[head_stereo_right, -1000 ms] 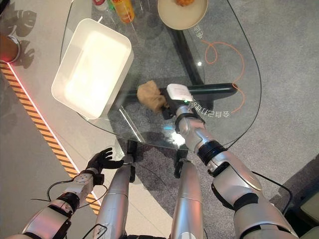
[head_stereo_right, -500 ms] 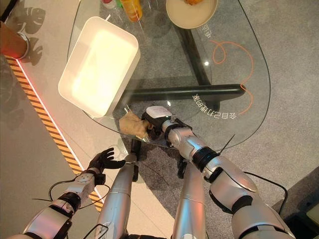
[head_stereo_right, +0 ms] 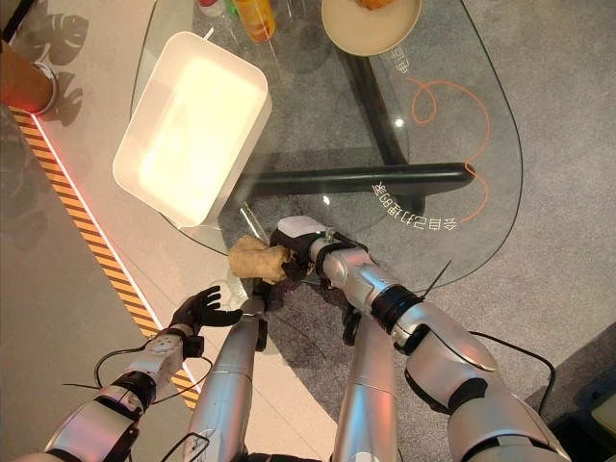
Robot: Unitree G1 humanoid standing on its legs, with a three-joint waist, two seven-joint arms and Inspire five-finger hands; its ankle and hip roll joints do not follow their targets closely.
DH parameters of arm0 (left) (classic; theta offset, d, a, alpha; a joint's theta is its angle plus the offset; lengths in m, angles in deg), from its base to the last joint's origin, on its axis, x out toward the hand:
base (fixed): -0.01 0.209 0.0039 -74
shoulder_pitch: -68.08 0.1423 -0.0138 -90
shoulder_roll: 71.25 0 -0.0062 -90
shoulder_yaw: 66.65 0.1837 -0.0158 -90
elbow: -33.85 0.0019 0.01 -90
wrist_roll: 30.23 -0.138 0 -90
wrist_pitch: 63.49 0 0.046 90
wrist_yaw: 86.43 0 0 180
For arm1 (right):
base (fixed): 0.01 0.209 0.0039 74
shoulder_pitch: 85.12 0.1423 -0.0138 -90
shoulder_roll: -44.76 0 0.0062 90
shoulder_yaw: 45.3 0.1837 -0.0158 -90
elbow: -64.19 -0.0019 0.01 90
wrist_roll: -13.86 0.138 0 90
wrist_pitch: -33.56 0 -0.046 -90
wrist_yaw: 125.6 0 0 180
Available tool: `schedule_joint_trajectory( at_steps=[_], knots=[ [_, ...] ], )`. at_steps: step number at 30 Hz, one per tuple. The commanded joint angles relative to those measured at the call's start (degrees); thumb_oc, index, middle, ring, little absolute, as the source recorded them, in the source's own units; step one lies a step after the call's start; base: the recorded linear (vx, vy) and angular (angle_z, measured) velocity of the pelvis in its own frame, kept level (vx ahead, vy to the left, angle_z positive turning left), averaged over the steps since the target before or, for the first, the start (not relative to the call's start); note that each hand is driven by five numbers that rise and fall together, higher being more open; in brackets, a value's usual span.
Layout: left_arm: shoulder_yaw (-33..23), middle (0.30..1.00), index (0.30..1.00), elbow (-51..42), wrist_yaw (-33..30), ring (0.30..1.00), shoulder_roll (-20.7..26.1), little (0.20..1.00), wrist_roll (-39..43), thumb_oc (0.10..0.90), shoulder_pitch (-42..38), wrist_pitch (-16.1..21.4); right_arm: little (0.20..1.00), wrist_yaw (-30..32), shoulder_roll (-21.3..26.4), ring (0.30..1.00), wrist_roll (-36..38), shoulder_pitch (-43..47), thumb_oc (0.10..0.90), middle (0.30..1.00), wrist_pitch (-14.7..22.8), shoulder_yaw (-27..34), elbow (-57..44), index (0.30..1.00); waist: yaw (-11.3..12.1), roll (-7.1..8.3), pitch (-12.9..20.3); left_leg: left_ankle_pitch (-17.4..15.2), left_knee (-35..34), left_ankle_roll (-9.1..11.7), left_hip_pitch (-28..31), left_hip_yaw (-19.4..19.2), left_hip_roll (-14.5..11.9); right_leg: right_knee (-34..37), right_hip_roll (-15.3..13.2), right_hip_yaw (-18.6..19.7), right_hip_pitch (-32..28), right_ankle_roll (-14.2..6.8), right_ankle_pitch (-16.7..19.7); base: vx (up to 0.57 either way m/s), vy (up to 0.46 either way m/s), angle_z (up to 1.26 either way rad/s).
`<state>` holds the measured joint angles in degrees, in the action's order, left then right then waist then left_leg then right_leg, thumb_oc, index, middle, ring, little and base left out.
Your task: Wipe the table with a cloth and put it in the basket.
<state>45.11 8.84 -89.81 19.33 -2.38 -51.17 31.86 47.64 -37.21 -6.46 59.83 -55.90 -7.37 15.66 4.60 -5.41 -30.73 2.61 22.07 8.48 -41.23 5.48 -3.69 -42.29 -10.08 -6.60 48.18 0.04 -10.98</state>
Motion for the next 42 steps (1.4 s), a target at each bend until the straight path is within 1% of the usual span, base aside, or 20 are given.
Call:
schedule_joint_trajectory(
  at_steps=[1,3,6,7,8,10,14,16,19,23,27,33,35,38,40,42],
  knots=[
    [-0.09,0.900,0.900,0.41,-0.68,0.900,1.07,0.900,-0.95,0.800,1.04,0.14,0.200,7.67,-1.98,0.300,0.12,1.43,0.100,0.300,1.61,2.38,-6.33,0.300,-0.57,-0.37,0.94,-4.57,7.41,-7.36,-2.17,-6.73,4.34,7.93,1.23,-0.67,-1.21,0.49,6.42,0.00,0.000,0.00],
    [-0.11,0.900,0.900,0.64,-0.70,0.900,0.94,0.900,-0.84,0.800,1.07,0.43,0.200,10.53,-1.64,0.300,0.61,1.59,0.100,0.300,1.19,3.35,-5.30,0.300,-0.62,-0.43,0.94,-4.61,7.45,-7.40,-2.27,-6.73,4.26,7.87,1.24,-0.60,-1.08,0.45,6.44,0.00,0.000,0.00],
    [-0.11,0.900,0.900,0.68,-0.80,0.900,0.80,0.900,-0.74,0.800,1.16,0.55,0.200,17.14,-0.75,0.300,1.96,2.10,0.100,0.300,-1.21,5.75,-3.74,0.300,-0.70,-0.55,0.94,-4.73,7.80,-7.50,-2.57,-6.73,4.09,7.41,1.31,-0.42,-0.76,0.42,6.39,0.00,0.000,0.00],
    [-0.11,0.900,0.900,0.68,-0.80,0.900,0.80,0.900,-0.74,0.800,1.16,0.55,0.200,17.14,-0.75,0.300,1.96,2.10,0.100,0.300,-1.21,5.75,-3.74,0.300,-0.70,-0.55,0.94,-4.73,7.80,-7.50,-2.57,-6.73,4.09,7.41,1.31,-0.42,-0.76,0.42,6.39,0.00,0.000,0.00],
    [-0.02,0.900,0.900,0.93,-0.65,0.900,0.88,0.900,-0.61,0.800,1.21,0.77,0.200,20.85,-0.10,0.300,3.67,2.42,0.100,0.300,-2.37,7.33,-2.80,0.300,-0.79,-0.62,0.94,-4.78,7.94,-7.55,-2.71,-6.76,3.98,7.16,1.33,-0.36,-0.56,0.39,6.40,0.00,0.000,0.00],
    [-0.07,0.900,0.900,0.95,-0.94,0.900,0.82,0.900,-0.53,0.800,1.34,0.88,0.200,25.03,0.90,0.300,5.08,2.77,0.100,0.300,-3.63,9.35,-1.98,0.300,-0.91,-0.56,0.94,-4.88,8.08,-7.69,-2.89,-6.77,3.81,6.93,1.42,-0.32,-0.40,0.38,6.39,0.00,0.000,0.00],
    [-0.20,0.900,0.900,0.64,-1.08,0.900,1.02,0.900,-0.23,0.800,2.14,1.43,0.200,31.62,3.26,0.300,7.79,3.04,0.100,0.300,-5.79,13.00,-0.39,0.300,-1.12,-0.58,0.94,-5.15,8.25,-7.94,-3.05,-6.81,3.49,6.60,1.55,-0.21,-0.14,0.36,6.30,0.00,0.000,0.00],
    [-0.22,0.900,0.900,0.63,-1.13,0.900,1.13,0.900,-0.06,0.800,2.29,1.52,0.200,33.61,3.76,0.300,7.99,2.74,0.100,0.300,-6.35,13.98,-0.15,0.300,-1.19,-0.54,0.94,-5.22,8.23,-8.06,-3.05,-6.77,3.38,6.49,1.60,-0.17,-0.09,0.32,6.27,0.00,0.001,0.02],
    [-0.58,0.900,0.900,0.81,-0.79,0.900,1.73,0.900,0.41,0.800,3.19,2.28,0.200,38.56,6.44,0.300,10.95,1.86,0.100,0.300,-6.48,17.72,1.71,0.300,-1.50,-0.33,0.94,-5.64,8.78,-8.37,-3.55,-6.80,3.14,5.93,1.79,-0.19,0.37,0.35,6.06,0.00,0.000,0.00],
    [-0.75,0.900,0.900,0.58,-0.54,0.900,2.19,0.900,0.91,0.800,3.56,2.44,0.200,40.95,7.73,0.300,12.13,0.63,0.100,0.300,-7.06,20.00,2.96,0.300,-1.79,-0.16,0.94,-5.92,9.11,-8.53,-4.02,-6.76,2.97,5.72,2.02,-0.05,0.79,0.35,5.96,0.00,0.000,0.00],
    [-0.94,0.900,0.900,0.74,-0.39,0.900,2.61,0.900,1.07,0.800,3.97,2.85,0.200,44.00,9.69,0.300,13.47,-1.23,0.100,0.300,-5.00,23.41,7.94,0.300,-2.04,0.13,0.94,-6.64,10.00,-8.96,-4.69,-6.57,2.87,5.05,2.25,0.04,1.20,0.45,5.60,0.00,0.000,0.00],
    [-1.39,0.900,0.900,1.23,0.43,0.900,3.52,0.900,0.90,0.800,4.36,3.44,0.200,45.69,11.14,0.300,16.00,-2.53,0.100,0.300,-2.58,27.96,15.27,0.300,-1.99,0.33,0.94,-7.25,10.70,-9.15,-4.89,-6.31,2.94,4.97,2.46,-0.06,0.88,0.38,5.40,0.00,-0.005,0.00],
    [-1.64,0.900,0.900,1.43,0.48,0.900,3.75,0.900,0.62,0.800,4.43,3.53,0.200,46.86,12.01,0.300,17.00,-3.17,0.100,0.300,-1.11,30.43,19.95,0.300,-1.89,0.39,0.94,-7.65,11.02,-9.36,-4.86,-6.20,2.98,4.75,2.57,-0.11,0.68,0.35,5.18,0.01,-0.017,0.00],
    [-1.89,0.900,0.900,1.88,1.02,0.900,4.41,0.900,0.71,0.800,4.37,3.55,0.200,48.93,12.85,0.300,21.26,-3.84,0.100,0.300,0.12,32.95,23.45,0.300,-1.89,0.45,0.94,-8.00,11.42,-9.47,-4.87,-6.05,2.97,4.41,2.77,-0.06,0.57,0.31,5.01,0.00,0.000,0.00],
    [-2.36,0.900,0.900,2.34,1.34,0.900,4.83,0.900,0.50,0.800,4.62,3.71,0.200,50.79,13.27,0.300,26.09,-5.11,0.100,0.300,2.05,36.41,25.54,0.300,-2.00,0.63,0.94,-8.42,11.83,-9.52,-4.78,-5.87,2.95,4.02,3.04,0.14,0.38,0.21,4.78,0.02,-0.011,0.01],
    [-2.68,0.900,0.900,2.45,1.53,0.900,5.09,0.900,0.40,0.800,4.58,3.59,0.200,51.43,13.44,0.300,28.67,-5.65,0.100,0.300,2.70,38.20,26.18,0.300,-2.07,0.76,0.94,-8.57,11.96,-9.56,-4.75,-5.85,2.90,3.87,3.17,0.22,0.33,0.14,4.71,0.00,0.000,0.00]
  ],
)
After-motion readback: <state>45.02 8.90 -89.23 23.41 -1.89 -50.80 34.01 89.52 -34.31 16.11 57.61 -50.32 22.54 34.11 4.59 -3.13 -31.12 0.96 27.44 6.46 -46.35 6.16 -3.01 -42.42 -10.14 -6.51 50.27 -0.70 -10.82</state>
